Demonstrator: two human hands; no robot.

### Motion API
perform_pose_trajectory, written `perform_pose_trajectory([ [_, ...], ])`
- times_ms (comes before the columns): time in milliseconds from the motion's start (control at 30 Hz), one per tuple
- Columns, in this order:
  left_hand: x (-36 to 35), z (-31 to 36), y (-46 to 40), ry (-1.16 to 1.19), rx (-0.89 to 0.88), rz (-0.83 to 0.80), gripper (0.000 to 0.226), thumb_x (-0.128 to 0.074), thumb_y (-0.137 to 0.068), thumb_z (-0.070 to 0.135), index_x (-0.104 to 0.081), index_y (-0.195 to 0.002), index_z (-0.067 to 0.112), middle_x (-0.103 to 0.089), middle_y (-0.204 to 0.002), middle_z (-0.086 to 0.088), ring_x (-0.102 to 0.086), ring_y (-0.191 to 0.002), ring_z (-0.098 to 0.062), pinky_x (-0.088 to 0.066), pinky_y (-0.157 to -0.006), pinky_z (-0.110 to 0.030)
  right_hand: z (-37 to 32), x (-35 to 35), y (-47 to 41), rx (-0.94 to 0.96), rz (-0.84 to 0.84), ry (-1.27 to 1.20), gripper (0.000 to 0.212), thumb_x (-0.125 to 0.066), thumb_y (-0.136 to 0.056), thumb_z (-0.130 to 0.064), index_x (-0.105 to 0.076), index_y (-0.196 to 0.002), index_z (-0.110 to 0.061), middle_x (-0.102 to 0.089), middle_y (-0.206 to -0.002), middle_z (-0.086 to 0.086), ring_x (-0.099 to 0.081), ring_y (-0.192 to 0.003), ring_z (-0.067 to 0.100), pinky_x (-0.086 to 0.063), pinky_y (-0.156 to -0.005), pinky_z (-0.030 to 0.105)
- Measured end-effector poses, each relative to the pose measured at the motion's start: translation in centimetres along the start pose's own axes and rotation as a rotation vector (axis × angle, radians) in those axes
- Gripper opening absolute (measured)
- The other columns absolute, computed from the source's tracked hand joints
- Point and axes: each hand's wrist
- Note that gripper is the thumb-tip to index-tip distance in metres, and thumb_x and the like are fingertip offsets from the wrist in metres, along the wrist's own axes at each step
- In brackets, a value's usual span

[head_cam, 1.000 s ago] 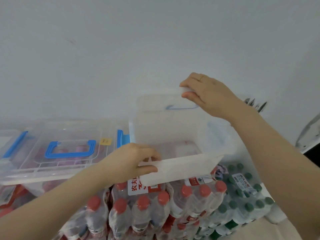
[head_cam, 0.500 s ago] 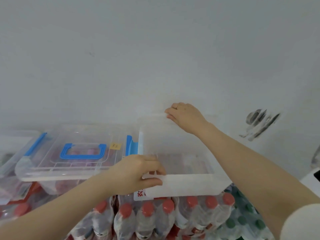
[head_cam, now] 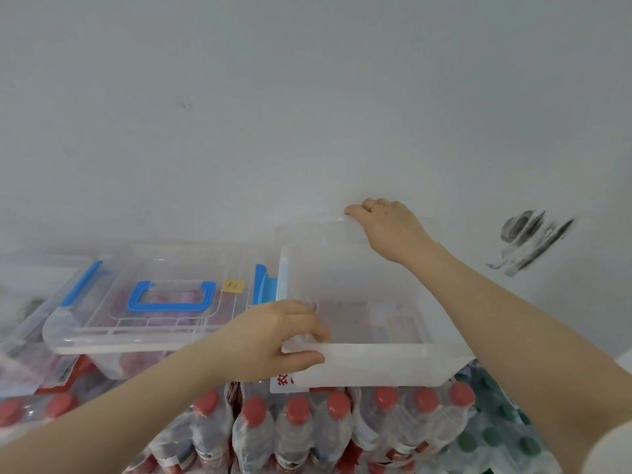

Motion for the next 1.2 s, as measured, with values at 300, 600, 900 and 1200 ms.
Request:
perform_pose_trajectory([
  [300,3.1,-1.2,1.5,-0.060,0.077,0.268,0.031,-0.049,-0.087,0.040,-0.068,-0.098,0.018,-0.066,-0.099,0.007,-0.053,-0.097,0.001,-0.042,-0.087,-0.016,-3.4,3.1,-0.2,0.131,0.073,-0.243,0.037,-0.049,-0.092,-0.029,-0.050,-0.126,-0.016,-0.052,-0.128,0.005,-0.048,-0.117,0.025,-0.033,-0.098,0.037],
  [600,10.5,-4.6,17.5,-0.218,0.456,0.611,0.033,-0.044,-0.082,0.032,-0.067,-0.092,0.009,-0.064,-0.092,0.005,-0.054,-0.084,-0.005,-0.042,-0.078,-0.019,-25.0,8.4,-4.6,0.380,0.085,-0.594,0.023,-0.047,-0.092,-0.026,-0.058,-0.112,-0.019,-0.062,-0.105,-0.001,-0.058,-0.094,0.020,-0.047,-0.084,0.038],
  [900,17.5,-6.0,43.9,-0.252,0.802,0.641,0.037,-0.041,-0.080,0.036,-0.065,-0.097,0.012,-0.063,-0.088,0.009,-0.055,-0.082,0.003,-0.040,-0.071,0.000,-51.2,8.7,-5.6,0.574,-0.048,-0.681,0.020,-0.046,-0.093,-0.026,-0.062,-0.100,-0.016,-0.063,-0.099,0.003,-0.058,-0.089,0.023,-0.050,-0.078,0.042],
  [1200,20.8,-11.3,55.6,-0.155,0.964,0.639,0.023,-0.053,-0.088,0.016,-0.060,-0.110,0.014,-0.065,-0.097,0.002,-0.061,-0.086,-0.012,-0.043,-0.073,-0.012,-62.5,5.7,-6.3,0.384,-0.225,-0.645,0.022,-0.046,-0.094,-0.022,-0.061,-0.105,-0.010,-0.060,-0.107,0.009,-0.056,-0.095,0.026,-0.046,-0.080,0.036],
])
Point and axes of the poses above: each hand's wrist, its own y-axis away from the middle knuckle, its own x-axis out of the back of the hand, z = x × y
